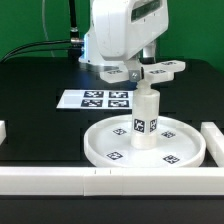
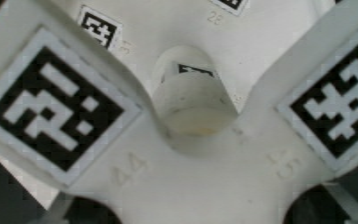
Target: Assemble round table
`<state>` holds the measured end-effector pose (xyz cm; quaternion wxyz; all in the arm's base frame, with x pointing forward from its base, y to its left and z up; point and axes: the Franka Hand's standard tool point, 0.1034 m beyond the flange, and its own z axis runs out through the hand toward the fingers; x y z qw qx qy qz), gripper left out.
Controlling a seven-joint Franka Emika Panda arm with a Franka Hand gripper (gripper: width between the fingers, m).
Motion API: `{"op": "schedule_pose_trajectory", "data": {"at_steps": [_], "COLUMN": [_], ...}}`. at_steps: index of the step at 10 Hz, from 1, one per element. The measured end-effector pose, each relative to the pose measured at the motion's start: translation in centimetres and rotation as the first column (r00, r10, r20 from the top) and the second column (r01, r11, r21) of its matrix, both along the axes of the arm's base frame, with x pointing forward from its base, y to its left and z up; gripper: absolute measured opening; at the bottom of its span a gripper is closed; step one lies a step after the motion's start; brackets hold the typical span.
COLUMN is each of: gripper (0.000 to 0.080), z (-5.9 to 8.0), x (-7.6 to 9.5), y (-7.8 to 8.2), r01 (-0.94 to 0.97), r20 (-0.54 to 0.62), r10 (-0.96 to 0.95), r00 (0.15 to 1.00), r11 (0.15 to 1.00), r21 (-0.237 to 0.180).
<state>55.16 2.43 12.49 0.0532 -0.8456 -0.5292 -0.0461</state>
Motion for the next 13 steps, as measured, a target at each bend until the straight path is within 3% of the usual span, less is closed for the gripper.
{"op": "schedule_pose_trajectory", "data": {"at_steps": [8,13], "gripper": [0.0448,0.0448], "z": [-0.7,-0.7], "x": [-1.1,-0.9], "y": [0.3,0.3], "r01": [0.02,0.021], "r20": [-0.014,-0.008], "r10": [-0.02,-0.021], "r00": [1.0,1.0], "r11": [1.0,1.0], "r21": [-0.008,-0.008]}}
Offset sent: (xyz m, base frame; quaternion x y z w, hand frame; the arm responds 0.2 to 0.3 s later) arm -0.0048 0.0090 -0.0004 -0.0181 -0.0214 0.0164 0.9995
